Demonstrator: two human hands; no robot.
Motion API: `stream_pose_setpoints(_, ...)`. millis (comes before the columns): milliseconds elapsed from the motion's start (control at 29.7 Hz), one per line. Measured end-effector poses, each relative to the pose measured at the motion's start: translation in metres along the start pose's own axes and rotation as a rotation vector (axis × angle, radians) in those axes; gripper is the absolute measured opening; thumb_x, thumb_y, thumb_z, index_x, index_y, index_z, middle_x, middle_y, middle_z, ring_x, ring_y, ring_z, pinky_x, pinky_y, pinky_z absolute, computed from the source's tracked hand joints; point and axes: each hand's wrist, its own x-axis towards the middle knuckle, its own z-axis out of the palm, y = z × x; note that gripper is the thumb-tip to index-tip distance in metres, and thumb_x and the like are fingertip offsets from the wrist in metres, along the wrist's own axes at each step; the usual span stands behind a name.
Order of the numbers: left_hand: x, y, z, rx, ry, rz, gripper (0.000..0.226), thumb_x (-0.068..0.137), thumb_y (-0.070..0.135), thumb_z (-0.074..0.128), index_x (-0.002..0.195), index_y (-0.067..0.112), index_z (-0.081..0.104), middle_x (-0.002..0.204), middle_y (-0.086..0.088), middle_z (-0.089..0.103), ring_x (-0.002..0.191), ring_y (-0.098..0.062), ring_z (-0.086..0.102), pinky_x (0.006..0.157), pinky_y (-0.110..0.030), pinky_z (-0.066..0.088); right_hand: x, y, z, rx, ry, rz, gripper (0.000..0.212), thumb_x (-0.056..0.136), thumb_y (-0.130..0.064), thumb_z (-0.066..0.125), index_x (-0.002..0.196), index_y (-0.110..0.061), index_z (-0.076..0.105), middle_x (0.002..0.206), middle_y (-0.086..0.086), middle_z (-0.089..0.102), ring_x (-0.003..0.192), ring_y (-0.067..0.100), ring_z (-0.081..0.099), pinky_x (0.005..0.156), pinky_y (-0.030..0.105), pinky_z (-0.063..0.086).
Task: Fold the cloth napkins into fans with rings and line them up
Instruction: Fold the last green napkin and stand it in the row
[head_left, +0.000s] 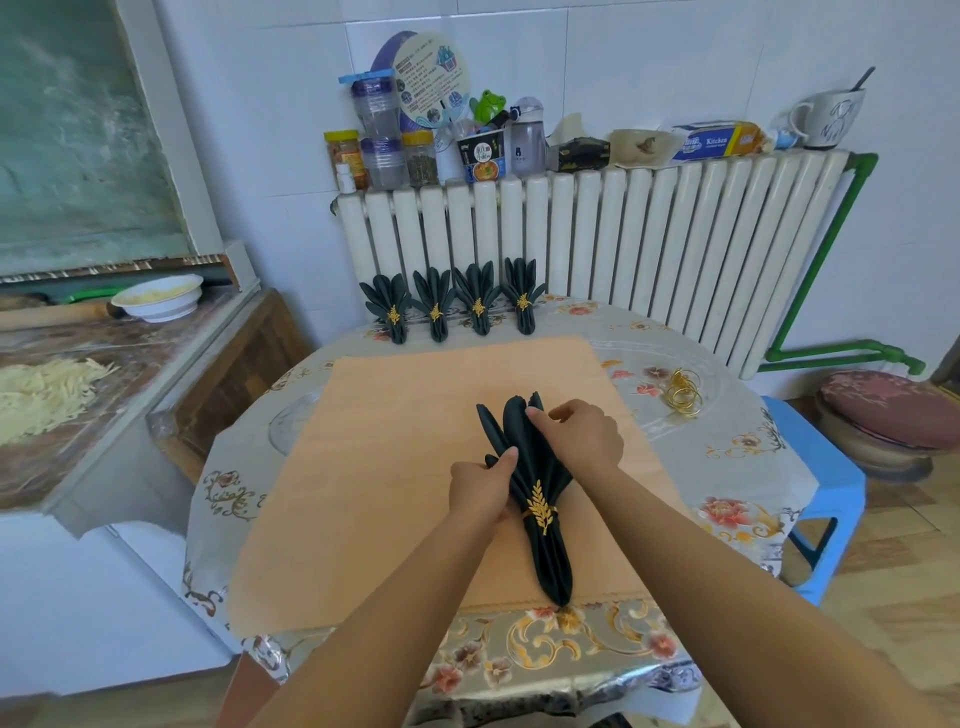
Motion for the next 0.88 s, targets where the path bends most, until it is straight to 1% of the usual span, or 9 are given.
stream_pose_setpoints(67,0.001,0.000,0.002,-0.018,-0.016,-0.029,0.055,0.084,0.043,0.069,0.114,0.003,0.045,0.098,-0.009,0.060,0.076,-0.019,0.057,0.050,-0.026,0.044,0.004,-0.002,0.000,0.046,-0.034,0.033,0.037,0.082,-0.060,0.053,0.093,-0.027,0.066,0.087,-0.003,0.069,0.088,0.022,0.062,0.076,0.032,0.049)
stream_pose_setpoints(168,0.004,-0.004,0.007,-0.029,-0.043,-0.040,0.056,0.082,0.036,0.073,0.111,0.015,0.031,0.112,-0.012,0.057,0.091,-0.023,0.061,0.053,-0.026,0.047,0.011,0.002,0.003,0.380,-0.055,0.146,0.022,0.091,-0.035,0.053,0.087,-0.016,0.063,0.075,0.002,0.063,0.074,0.023,0.059,0.064,0.031,0.046)
stream_pose_setpoints(269,0.007,-0.008,0.006,0.007,-0.068,-0.021,0.055,0.081,0.033,0.074,0.109,0.019,0.029,0.116,-0.012,0.058,0.096,-0.025,0.064,0.052,-0.024,0.047,0.012,0.009,0.004,0.612,-0.027,0.314,0.032,0.095,-0.023,0.044,0.068,-0.008,0.050,0.063,0.006,0.048,0.060,0.022,0.046,0.057,0.029,0.036)
stream_pose_setpoints(438,0.004,-0.007,0.004,-0.011,-0.077,-0.017,0.051,0.085,0.030,0.071,0.110,0.018,0.028,0.116,-0.013,0.058,0.095,-0.024,0.064,0.045,-0.020,0.047,0.005,0.015,-0.001,0.922,-0.123,0.499,0.024,0.094,-0.016,0.048,0.071,-0.007,0.050,0.073,0.008,0.050,0.069,0.021,0.048,0.060,0.030,0.040)
stream_pose_setpoints(539,0.002,-0.010,0.001,-0.005,-0.090,-0.018,0.053,0.086,0.034,0.069,0.114,0.017,0.028,0.113,-0.013,0.061,0.091,-0.021,0.064,0.042,-0.018,0.046,-0.005,0.020,-0.007,0.892,-0.128,0.410,0.013,0.089,-0.013,0.051,0.087,-0.002,0.056,0.082,0.010,0.052,0.076,0.022,0.049,0.069,0.032,0.042)
stream_pose_setpoints(640,0.002,-0.014,-0.003,-0.009,-0.139,-0.032,0.050,0.086,0.035,0.069,0.115,0.016,0.033,0.094,-0.010,0.060,0.067,-0.015,0.058,0.047,-0.022,0.046,-0.025,0.030,-0.009,0.759,-0.084,0.331,0.018,0.088,-0.011,0.052,0.097,0.004,0.058,0.089,0.024,0.050,0.087,0.037,0.051,0.085,0.043,0.048)
stream_pose_setpoints(707,-0.001,-0.018,-0.007,0.005,-0.211,-0.016,0.034,0.087,0.033,0.069,0.100,0.010,0.049,0.065,-0.004,0.052,0.046,-0.011,0.044,0.043,-0.021,0.037,-0.043,0.037,-0.008,0.694,-0.133,0.293,0.012,0.087,-0.012,0.053,0.079,-0.004,0.056,0.077,0.017,0.052,0.074,0.031,0.050,0.071,0.038,0.045)
stream_pose_setpoints(775,-0.007,-0.021,-0.008,0.020,-0.264,-0.006,0.030,0.089,0.028,0.067,0.073,0.010,0.049,0.047,0.002,0.038,0.038,-0.011,0.032,0.042,-0.021,0.032,-0.056,0.043,-0.006,0.629,-0.196,0.253,0.021,0.085,-0.014,0.053,0.065,-0.010,0.050,0.066,0.013,0.048,0.063,0.023,0.044,0.063,0.034,0.037)
stream_pose_setpoints(876,-0.016,-0.024,-0.008,0.061,-0.249,0.022,0.022,0.090,0.024,0.066,0.075,0.009,0.060,0.057,-0.002,0.054,0.049,-0.012,0.050,0.049,-0.022,0.045,-0.069,0.046,-0.003,0.554,-0.272,0.210,0.024,0.086,-0.020,0.057,0.067,-0.006,0.061,0.064,0.012,0.061,0.062,0.028,0.058,0.065,0.035,0.049)
